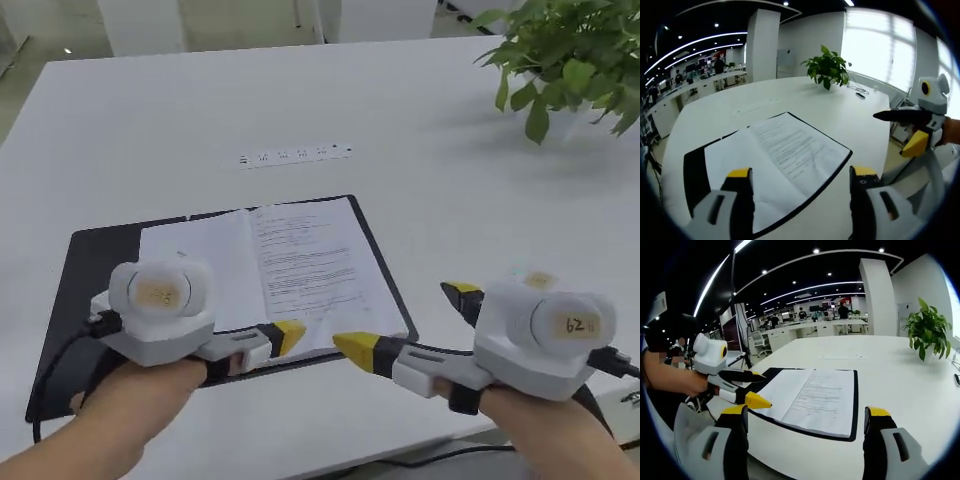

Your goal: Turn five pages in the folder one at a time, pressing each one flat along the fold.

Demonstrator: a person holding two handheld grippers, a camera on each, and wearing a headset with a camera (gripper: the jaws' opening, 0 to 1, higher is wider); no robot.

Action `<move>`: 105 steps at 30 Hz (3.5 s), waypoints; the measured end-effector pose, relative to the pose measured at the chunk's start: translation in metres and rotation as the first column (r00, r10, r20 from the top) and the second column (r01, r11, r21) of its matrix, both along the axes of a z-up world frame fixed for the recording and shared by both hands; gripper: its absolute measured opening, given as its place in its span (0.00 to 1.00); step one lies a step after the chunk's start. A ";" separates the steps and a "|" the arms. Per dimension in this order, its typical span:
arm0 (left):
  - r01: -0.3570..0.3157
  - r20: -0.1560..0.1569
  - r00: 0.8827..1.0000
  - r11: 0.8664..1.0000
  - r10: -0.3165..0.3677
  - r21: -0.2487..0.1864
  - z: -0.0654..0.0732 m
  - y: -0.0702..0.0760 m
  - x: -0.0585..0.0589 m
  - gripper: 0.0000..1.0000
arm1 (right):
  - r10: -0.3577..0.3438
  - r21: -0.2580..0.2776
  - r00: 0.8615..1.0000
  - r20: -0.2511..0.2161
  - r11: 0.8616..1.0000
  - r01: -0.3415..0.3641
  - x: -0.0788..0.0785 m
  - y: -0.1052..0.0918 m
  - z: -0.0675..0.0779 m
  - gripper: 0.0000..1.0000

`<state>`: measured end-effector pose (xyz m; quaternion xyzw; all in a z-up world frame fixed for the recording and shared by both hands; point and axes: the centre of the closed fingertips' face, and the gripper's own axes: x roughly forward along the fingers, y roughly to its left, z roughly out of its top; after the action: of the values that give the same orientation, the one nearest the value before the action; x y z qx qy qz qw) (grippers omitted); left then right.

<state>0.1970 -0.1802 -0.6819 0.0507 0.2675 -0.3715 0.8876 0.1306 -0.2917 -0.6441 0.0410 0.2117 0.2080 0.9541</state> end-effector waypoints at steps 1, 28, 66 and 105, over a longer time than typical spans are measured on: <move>0.005 -0.002 1.000 1.000 -0.005 -0.001 -0.001 -0.003 0.002 0.79 | 0.000 -0.001 1.000 0.001 1.000 0.000 0.000 0.000 0.001 0.96; 0.069 -0.056 0.996 0.998 -0.069 -0.004 -0.055 -0.081 0.021 0.68 | -0.017 0.013 1.000 -0.008 1.000 0.017 -0.007 -0.006 -0.001 0.95; 0.015 0.081 0.997 0.999 -0.018 0.039 -0.099 -0.103 0.026 0.51 | -0.033 0.034 0.999 -0.036 0.999 0.034 -0.007 -0.015 -0.010 0.92; 0.008 0.058 0.998 1.000 -0.007 -0.028 -0.098 -0.090 0.035 0.02 | -0.011 0.029 0.997 -0.082 0.999 0.013 -0.001 -0.014 -0.025 0.90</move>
<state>0.2324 -0.2703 -0.7799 0.0501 0.2360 -0.3770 0.8942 0.1295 -0.3054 -0.6689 0.0651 0.2473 0.2035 0.9451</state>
